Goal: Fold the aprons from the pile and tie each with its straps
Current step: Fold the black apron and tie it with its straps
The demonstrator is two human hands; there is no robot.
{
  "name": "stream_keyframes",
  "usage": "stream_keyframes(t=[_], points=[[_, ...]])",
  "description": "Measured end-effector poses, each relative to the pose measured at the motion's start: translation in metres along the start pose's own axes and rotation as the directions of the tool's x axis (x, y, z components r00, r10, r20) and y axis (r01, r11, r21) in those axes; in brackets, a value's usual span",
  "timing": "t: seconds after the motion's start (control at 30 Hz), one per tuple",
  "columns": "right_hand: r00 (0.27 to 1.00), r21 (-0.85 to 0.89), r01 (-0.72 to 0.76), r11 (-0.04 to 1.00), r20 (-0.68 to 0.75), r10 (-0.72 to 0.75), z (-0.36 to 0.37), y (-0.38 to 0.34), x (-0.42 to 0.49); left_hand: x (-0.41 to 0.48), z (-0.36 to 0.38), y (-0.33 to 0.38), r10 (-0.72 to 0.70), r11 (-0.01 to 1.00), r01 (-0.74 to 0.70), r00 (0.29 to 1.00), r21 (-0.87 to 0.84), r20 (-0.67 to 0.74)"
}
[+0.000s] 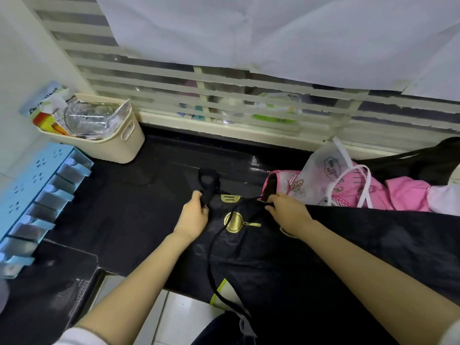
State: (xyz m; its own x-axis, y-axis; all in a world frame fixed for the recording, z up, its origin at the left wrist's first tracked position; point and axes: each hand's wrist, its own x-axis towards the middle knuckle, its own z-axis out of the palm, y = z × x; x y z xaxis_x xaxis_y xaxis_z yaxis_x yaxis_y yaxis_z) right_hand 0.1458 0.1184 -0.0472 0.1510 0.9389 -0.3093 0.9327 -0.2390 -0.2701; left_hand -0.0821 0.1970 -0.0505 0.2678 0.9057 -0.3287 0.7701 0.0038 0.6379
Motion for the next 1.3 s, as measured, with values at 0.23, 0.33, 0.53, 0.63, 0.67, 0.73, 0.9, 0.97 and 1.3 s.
stream_keyframes(t=[0.23, 0.33, 0.53, 0.63, 0.67, 0.73, 0.9, 0.97, 1.3], points=[[0.998, -0.14, -0.067, 0.988, -0.009, 0.067, -0.003, 0.002, -0.002, -0.026, -0.024, -0.054, -0.295, 0.937, 0.262, 0.947, -0.229, -0.124], [0.998, -0.215, -0.057, 0.975, 0.002, 0.059, -0.001, -0.009, -0.001, -0.037, -0.028, -0.078, -0.419, 0.895, 0.385, 0.9, -0.226, -0.123], [0.996, -0.222, 0.076, 0.972, -0.029, -0.085, 0.0, -0.04, 0.01, -0.046, -0.038, -0.074, -0.172, 0.93, 0.25, 0.944, 0.27, -0.282], [0.99, -0.28, 0.124, 0.952, -0.032, -0.138, 0.003, -0.052, 0.013, -0.039, -0.04, -0.056, 0.202, 0.909, -0.06, 0.929, 0.412, -0.31], [0.987, -0.302, 0.139, 0.943, -0.031, -0.156, 0.003, -0.054, 0.013, -0.035, -0.041, -0.048, 0.264, 0.901, -0.136, 0.924, 0.411, -0.275], [0.981, -0.309, 0.177, 0.934, -0.016, -0.191, 0.004, -0.058, 0.011, -0.024, -0.038, -0.035, 0.291, 0.891, -0.207, 0.944, 0.404, -0.157], [0.973, -0.158, 0.231, 0.96, 0.064, -0.223, 0.009, -0.064, -0.004, 0.0, -0.025, -0.026, 0.166, 0.904, -0.164, 0.986, 0.394, 0.031], [0.963, -0.147, 0.268, 0.952, 0.056, -0.263, 0.01, -0.063, -0.012, 0.004, -0.021, -0.026, 0.17, 0.891, -0.171, 0.985, 0.42, 0.041], [0.906, -0.135, 0.42, 0.897, 0.119, -0.406, -0.012, -0.047, -0.033, 0.011, -0.019, -0.018, 0.15, 0.84, -0.171, 0.985, 0.516, 0.082]])
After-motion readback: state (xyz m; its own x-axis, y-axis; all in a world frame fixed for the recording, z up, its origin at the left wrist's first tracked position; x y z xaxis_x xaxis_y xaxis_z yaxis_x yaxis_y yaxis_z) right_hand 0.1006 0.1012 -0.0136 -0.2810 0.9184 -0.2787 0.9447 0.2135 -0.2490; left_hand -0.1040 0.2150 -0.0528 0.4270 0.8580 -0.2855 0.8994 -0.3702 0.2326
